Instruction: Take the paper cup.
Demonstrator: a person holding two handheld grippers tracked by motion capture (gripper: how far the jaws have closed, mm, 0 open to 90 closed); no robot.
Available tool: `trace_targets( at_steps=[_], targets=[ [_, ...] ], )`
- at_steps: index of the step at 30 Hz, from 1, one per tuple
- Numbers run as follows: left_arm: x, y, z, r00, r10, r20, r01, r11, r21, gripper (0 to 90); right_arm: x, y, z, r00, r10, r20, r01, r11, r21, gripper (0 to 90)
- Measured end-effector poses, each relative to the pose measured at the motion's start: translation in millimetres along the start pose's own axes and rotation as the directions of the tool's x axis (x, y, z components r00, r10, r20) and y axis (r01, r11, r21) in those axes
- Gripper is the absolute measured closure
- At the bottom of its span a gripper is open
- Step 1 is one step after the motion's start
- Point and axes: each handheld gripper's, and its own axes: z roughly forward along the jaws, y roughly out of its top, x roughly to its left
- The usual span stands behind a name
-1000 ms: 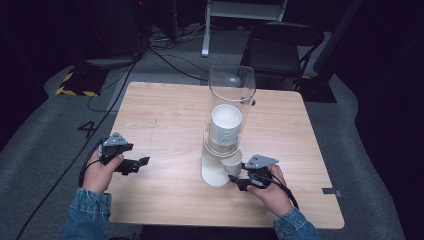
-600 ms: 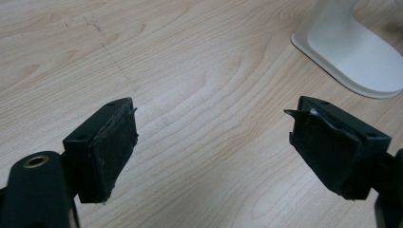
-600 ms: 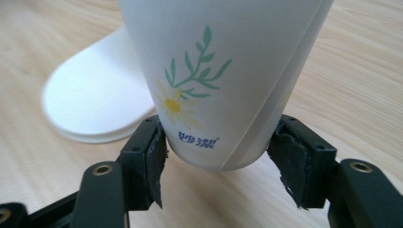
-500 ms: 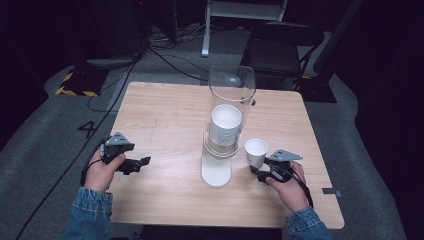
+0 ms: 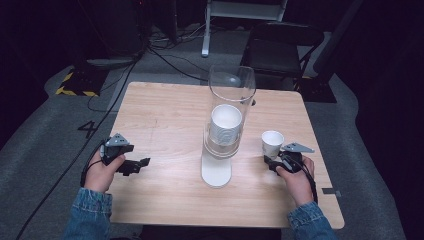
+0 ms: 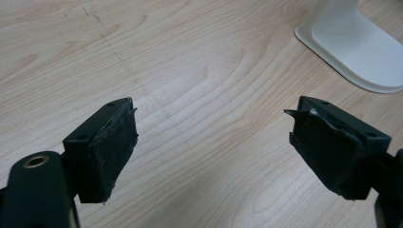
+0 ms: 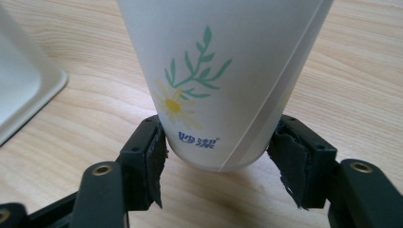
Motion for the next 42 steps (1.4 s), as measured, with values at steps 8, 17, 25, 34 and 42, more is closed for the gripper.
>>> trace_targets(
  at_steps=[8,17,25,34,42],
  targets=[
    [1.0,-3.2,1.1,1.0000,0.003,-0.003,-0.003,0.9999,0.010,15.6,-8.1,4.7,11.0,0.9990,0.043,0.008,-0.043,0.998,0.040,39.0],
    [0.1,-4.3,-1.4,1.0000,-0.001,-0.002,0.001,1.0000,0.006,15.6,-7.0,5.7,13.8,0.9988,0.047,0.009,-0.048,0.994,0.095,38.9],
    [0.1,-4.2,-0.6,1.0000,-0.001,0.003,0.001,0.9999,0.011,15.6,-7.5,4.5,15.0,0.9981,0.059,0.015,-0.060,0.992,0.115,38.5],
    [0.1,-4.3,-0.8,1.0000,-0.001,0.000,0.001,1.0000,0.008,15.6,-5.8,2.8,17.7,0.9986,0.050,0.015,-0.052,0.989,0.137,37.7],
    [0.3,-4.1,-0.4,1.0000,0.000,0.005,0.000,1.0000,0.009,15.6,-8.5,-0.6,18.1,0.9991,0.042,-0.001,-0.042,0.992,0.120,28.6]
  ],
)
